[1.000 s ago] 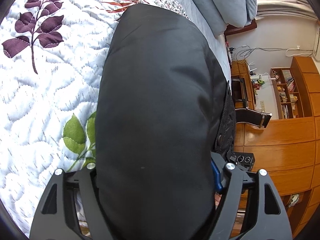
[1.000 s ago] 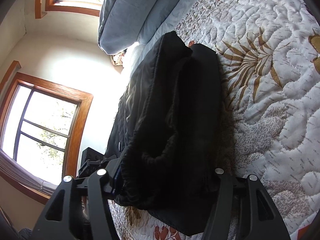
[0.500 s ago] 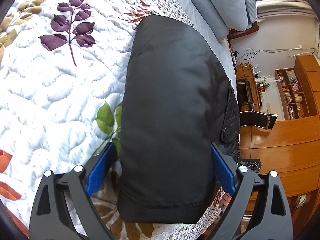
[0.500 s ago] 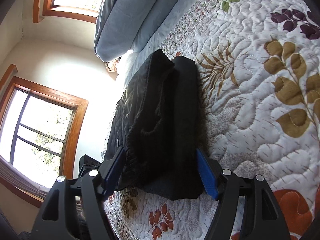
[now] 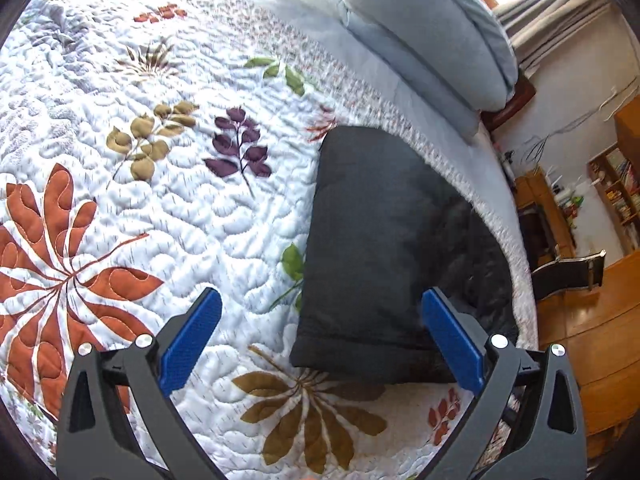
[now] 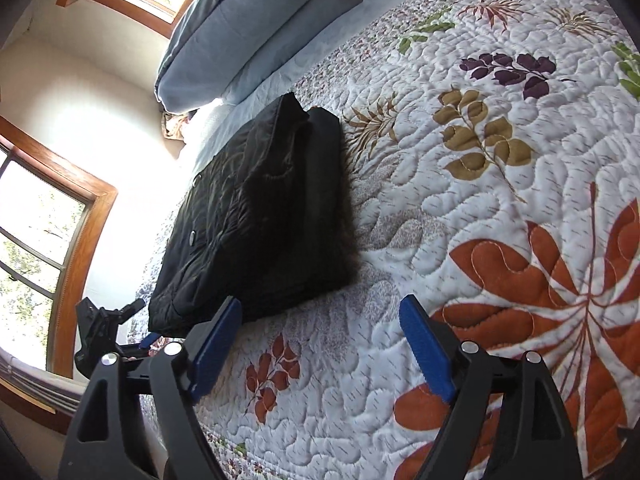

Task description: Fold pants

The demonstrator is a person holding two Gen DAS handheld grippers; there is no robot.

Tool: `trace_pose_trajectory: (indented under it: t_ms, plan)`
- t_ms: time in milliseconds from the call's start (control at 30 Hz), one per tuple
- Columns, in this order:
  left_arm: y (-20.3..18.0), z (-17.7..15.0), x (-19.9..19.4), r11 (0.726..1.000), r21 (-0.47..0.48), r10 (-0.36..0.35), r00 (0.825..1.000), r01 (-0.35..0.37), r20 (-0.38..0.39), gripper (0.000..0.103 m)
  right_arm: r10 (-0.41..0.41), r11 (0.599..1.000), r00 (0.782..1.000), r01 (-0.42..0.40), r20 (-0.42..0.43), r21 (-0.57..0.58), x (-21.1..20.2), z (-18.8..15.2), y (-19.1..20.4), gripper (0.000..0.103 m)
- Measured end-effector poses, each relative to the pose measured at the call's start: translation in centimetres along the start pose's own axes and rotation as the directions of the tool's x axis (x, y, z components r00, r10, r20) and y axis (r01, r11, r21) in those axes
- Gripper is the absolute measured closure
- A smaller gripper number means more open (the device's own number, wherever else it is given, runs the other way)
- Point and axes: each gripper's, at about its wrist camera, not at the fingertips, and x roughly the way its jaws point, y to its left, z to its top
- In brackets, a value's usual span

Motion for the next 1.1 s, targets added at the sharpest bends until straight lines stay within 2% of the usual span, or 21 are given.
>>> trace_pose_trajectory:
  t_ms: [33, 67, 167, 300, 367, 433, 567, 667, 833, 933, 1000, 1100]
  plan:
    - [0.1, 0.0, -0.9, 0.999, -0.021, -0.044, 0.998, 0.046, 0.054, 0.003, 0.006, 1.000, 1.000, -0.006, 0.000, 0.002, -0.2, -0.6, 0.3, 0.020]
    - [-0.2, 0.1, -1.4, 0.998, -0.033, -0.056, 0.995, 0.058, 0.081, 0.003, 0.009, 1.000, 1.000, -0.009, 0.002, 0.002, -0.4, -0.8, 0.5, 0.020]
    - [-1.4, 0.2, -2.7, 0.998, -0.018, -0.052, 0.991, 0.055, 0.122, 0.003, -0.027, 0.999, 1.000, 0.027, 0.015, -0.041, -0.9, -1.9, 2.2, 0.020]
    - [-3.9, -0.8, -4.0, 0.989, 0.119, 0.069, 0.991, -0.083, 0.118, 0.003, -0.137, 0.974, 0.990, 0.142, 0.042, -0.178, -1.5, -2.8, 6.0, 0.018]
    - [-5.1, -1.8, -4.5, 0.965, 0.201, 0.145, 0.982, -0.167, 0.121, 0.003, -0.176, 0.955, 0.983, 0.184, 0.055, -0.233, -1.6, -3.2, 8.0, 0.014]
    - [-6.0, -2.9, -5.3, 0.941, 0.259, 0.186, 0.973, -0.216, 0.135, 0.003, -0.199, 0.939, 0.978, 0.208, 0.061, -0.273, -1.6, -3.7, 9.6, 0.012]
    - [-6.7, -5.0, -7.3, 0.916, 0.289, 0.242, 0.957, -0.280, 0.161, 0.003, -0.271, 0.903, 0.959, 0.281, 0.077, -0.325, -1.4, -4.6, 11.9, 0.009]
    - [-7.4, -6.2, -8.8, 0.897, 0.300, 0.282, 0.943, -0.325, 0.177, 0.003, -0.296, 0.892, 0.951, 0.307, 0.086, -0.332, -1.7, -5.7, 12.8, 0.007]
    - [-8.9, -8.1, -11.7, 0.879, 0.338, 0.278, 0.937, -0.337, 0.212, 0.003, -0.361, 0.854, 0.922, 0.386, 0.138, -0.349, -2.4, -6.6, 14.7, 0.005]
    - [-9.8, -8.8, -12.9, 0.864, 0.365, 0.277, 0.933, -0.347, 0.231, 0.003, -0.361, 0.848, 0.920, 0.392, 0.154, -0.355, -3.0, -6.9, 15.9, 0.004]
    - [-10.6, -9.2, -13.7, 0.857, 0.393, 0.254, 0.936, -0.334, 0.242, 0.003, -0.359, 0.848, 0.919, 0.394, 0.164, -0.355, -3.4, -7.1, 16.7, 0.004]
    - [-11.5, -9.7, -14.3, 0.844, 0.428, 0.238, 0.941, -0.324, 0.242, 0.003, -0.388, 0.831, 0.904, 0.428, 0.180, -0.355, -3.7, -7.2, 17.5, 0.004]
